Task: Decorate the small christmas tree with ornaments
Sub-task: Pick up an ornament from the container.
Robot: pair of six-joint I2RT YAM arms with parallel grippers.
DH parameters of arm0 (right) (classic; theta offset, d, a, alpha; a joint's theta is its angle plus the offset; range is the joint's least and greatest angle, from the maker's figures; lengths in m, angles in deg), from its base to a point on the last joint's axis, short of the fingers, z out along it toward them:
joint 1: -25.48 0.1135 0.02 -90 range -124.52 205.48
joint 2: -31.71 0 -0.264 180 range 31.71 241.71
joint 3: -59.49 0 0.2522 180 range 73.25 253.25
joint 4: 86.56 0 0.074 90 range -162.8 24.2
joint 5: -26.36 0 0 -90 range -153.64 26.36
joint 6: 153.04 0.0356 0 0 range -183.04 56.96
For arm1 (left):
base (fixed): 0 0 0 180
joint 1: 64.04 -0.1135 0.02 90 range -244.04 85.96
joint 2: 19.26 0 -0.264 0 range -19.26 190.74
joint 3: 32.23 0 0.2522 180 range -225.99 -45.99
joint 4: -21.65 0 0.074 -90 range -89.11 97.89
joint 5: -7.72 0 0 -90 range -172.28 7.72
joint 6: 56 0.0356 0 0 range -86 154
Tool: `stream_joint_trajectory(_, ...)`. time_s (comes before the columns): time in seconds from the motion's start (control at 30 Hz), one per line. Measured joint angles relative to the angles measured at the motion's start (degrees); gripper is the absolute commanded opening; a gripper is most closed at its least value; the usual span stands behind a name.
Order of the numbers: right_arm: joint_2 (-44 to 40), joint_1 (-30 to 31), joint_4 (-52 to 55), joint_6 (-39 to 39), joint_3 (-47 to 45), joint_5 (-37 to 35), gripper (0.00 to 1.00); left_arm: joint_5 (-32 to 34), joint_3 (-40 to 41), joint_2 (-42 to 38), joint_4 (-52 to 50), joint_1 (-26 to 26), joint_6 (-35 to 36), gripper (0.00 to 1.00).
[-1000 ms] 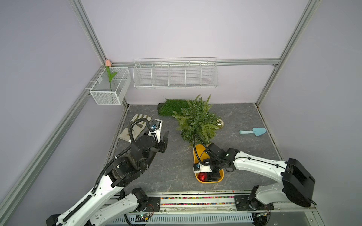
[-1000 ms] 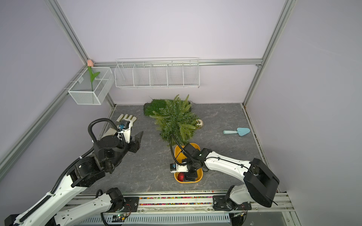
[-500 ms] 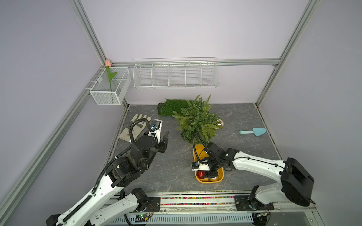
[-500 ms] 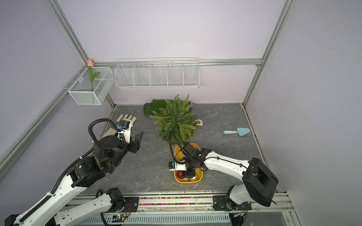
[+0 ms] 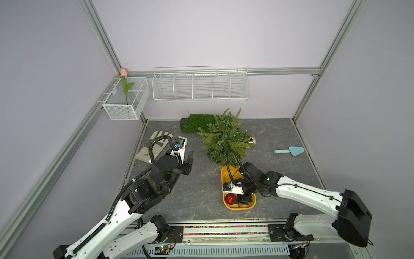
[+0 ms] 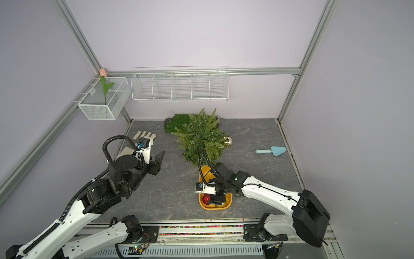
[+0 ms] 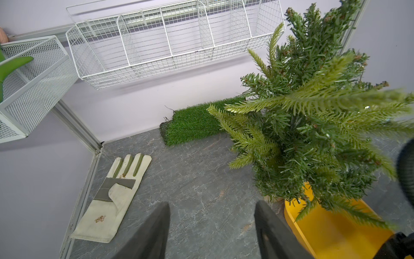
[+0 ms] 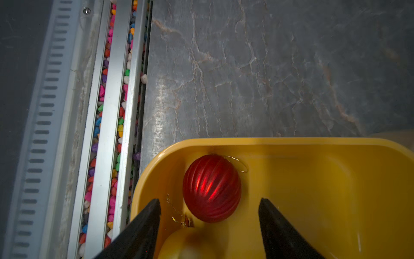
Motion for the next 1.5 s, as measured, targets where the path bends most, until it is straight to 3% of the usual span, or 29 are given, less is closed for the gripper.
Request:
stream_joint_trajectory(0.2,7.78,0.37,-0.72,0.09,0.52,-0.04,0.71,0.02,0.0,-0.48,-0.02,0.0,0.0,0.62)
stream_joint_trajectory(0.43,8.68,0.48,-0.98,0.11,1.11,-1.51,0.6,0.04,0.0,-1.2,-0.02,0.0,0.0,0.62)
stream_joint_trajectory(0.6,8.68,0.52,-1.38,0.2,1.11,-1.75,0.72,0.04,0.0,-1.2,-0.02,-0.04,-0.02,0.62)
stream_joint_trajectory(0.83,8.68,0.52,-1.92,0.57,1.51,-1.68,0.56,0.22,0.0,-1.2,-0.07,-0.07,-0.02,0.62)
stream_joint_trajectory(0.97,8.46,0.52,-1.84,0.48,1.7,-1.79,0.54,0.24,0.0,-1.2,-0.07,-0.11,-0.02,0.62)
stream_joint_trajectory(1.07,6.14,0.52,-0.92,0.5,1.7,-2.12,0.54,0.2,0.0,-1.2,-0.07,-0.11,0.0,0.62)
stream_joint_trajectory(1.23,-5.09,-1.03,2.38,1.46,2.71,-0.33,0.55,-2.08,0.0,-3.1,1.03,-0.11,1.16,0.62)
stream_joint_trajectory(1.5,-17.86,-8.5,9.51,2.62,12.37,10.1,0.55,-15.82,0.0,-4.92,10.23,-0.11,6.78,0.62)
